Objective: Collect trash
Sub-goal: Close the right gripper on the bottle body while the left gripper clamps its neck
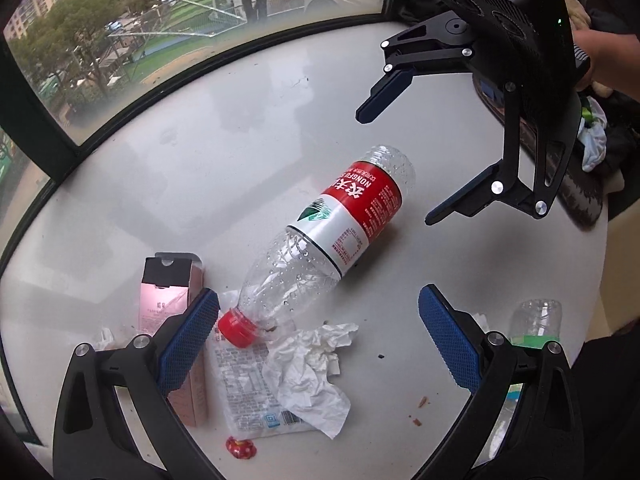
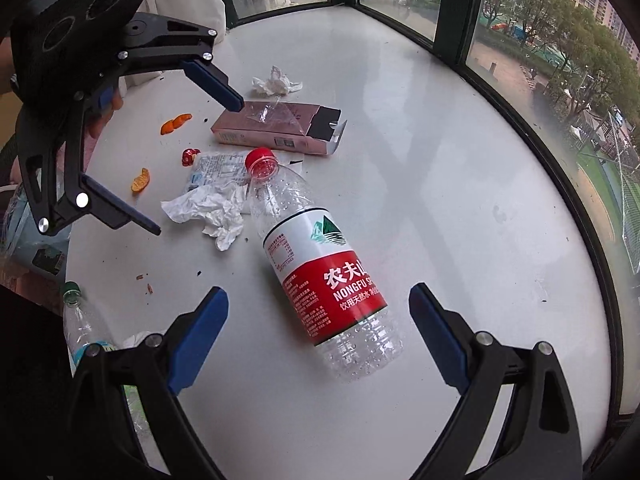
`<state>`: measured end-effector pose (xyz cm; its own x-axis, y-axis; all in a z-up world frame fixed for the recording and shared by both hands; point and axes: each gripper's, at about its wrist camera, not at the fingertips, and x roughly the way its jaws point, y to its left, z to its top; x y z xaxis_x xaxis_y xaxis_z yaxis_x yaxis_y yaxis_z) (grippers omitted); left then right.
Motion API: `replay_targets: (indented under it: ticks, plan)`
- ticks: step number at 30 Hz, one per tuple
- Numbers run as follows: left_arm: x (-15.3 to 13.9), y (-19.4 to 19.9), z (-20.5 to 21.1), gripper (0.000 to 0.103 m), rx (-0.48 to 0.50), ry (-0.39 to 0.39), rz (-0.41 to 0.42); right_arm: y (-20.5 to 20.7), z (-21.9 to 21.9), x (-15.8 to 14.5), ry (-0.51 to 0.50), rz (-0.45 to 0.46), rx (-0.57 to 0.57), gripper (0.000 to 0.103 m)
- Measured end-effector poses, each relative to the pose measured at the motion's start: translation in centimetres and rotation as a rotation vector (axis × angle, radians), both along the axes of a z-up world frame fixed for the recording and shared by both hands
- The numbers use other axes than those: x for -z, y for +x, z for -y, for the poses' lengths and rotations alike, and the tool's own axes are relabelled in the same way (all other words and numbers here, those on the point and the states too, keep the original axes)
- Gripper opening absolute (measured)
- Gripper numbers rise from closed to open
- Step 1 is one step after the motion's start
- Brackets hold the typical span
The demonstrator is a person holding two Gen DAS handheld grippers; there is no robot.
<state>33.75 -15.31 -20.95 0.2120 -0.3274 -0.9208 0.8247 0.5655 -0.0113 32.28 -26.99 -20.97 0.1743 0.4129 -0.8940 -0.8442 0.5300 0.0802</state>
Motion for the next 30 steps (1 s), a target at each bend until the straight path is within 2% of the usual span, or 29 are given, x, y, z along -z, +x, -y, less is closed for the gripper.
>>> replay_targets:
  ticks: [12, 17, 18, 19, 20, 22, 27, 28, 30]
  plan:
    - [4.8, 2.3, 3.5, 0.097, 0.246, 0.095, -0.037, 1.7, -1.3, 4.0, -0.066, -0.061, -0.164, 0.089]
    - [5.8, 2.5, 4.5, 0.097, 0.312, 0.093, -0.041, 2.2, -1.7, 4.8, -0.068, -0.069, -0.189, 0.088]
    - [6.0, 2.6, 4.6, 0.095, 0.323, 0.093, -0.043, 2.3, -1.7, 5.0, -0.068, -0.074, -0.193, 0.088]
    - [6.2, 2.7, 4.7, 0.093, 0.332, 0.094, -0.046, 2.4, -1.8, 5.1, -0.067, -0.075, -0.197, 0.085]
    - [6.4, 2.7, 4.8, 0.089, 0.339, 0.099, -0.046, 2.5, -1.8, 5.2, -0.069, -0.077, -0.199, 0.077]
    - [6.8, 2.8, 4.9, 0.083, 0.352, 0.109, -0.041, 2.7, -1.8, 5.3, -0.071, -0.078, -0.202, 0.072]
    - [7.7, 2.9, 5.2, 0.072, 0.361, 0.124, -0.045, 2.5, -1.8, 5.7, -0.080, -0.077, -0.218, 0.071]
    - [7.7, 3.0, 5.2, 0.069, 0.363, 0.125, -0.046, 2.4, -1.8, 5.8, -0.082, -0.078, -0.223, 0.068]
    - [7.7, 2.9, 5.4, 0.068, 0.373, 0.129, -0.043, 2.3, -1.8, 5.8, -0.084, -0.074, -0.227, 0.066]
